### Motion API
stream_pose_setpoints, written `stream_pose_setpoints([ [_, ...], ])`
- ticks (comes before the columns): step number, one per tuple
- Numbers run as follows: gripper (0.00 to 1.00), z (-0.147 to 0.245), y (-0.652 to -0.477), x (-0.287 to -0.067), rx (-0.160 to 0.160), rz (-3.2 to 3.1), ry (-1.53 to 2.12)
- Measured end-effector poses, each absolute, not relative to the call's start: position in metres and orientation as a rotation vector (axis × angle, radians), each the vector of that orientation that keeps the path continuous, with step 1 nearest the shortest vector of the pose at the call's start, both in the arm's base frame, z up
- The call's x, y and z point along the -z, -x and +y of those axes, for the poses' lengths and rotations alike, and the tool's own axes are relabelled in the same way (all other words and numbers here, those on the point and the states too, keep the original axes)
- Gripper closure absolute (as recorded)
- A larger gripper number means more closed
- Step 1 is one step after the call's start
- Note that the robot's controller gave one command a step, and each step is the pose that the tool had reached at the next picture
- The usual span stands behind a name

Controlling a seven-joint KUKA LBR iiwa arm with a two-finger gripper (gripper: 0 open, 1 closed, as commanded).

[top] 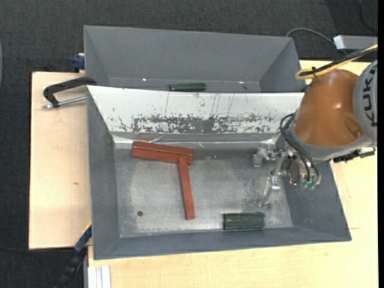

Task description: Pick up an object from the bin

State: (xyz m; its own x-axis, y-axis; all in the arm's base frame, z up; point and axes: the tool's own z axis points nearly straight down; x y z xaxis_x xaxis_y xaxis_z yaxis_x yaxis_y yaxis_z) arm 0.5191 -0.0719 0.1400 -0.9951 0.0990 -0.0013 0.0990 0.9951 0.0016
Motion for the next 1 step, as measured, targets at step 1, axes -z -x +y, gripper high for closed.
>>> stream_pose_setpoints([
  [1,0.0,-0.021,-0.5281,-0.1126,-0.001,3.131,-0.248],
])
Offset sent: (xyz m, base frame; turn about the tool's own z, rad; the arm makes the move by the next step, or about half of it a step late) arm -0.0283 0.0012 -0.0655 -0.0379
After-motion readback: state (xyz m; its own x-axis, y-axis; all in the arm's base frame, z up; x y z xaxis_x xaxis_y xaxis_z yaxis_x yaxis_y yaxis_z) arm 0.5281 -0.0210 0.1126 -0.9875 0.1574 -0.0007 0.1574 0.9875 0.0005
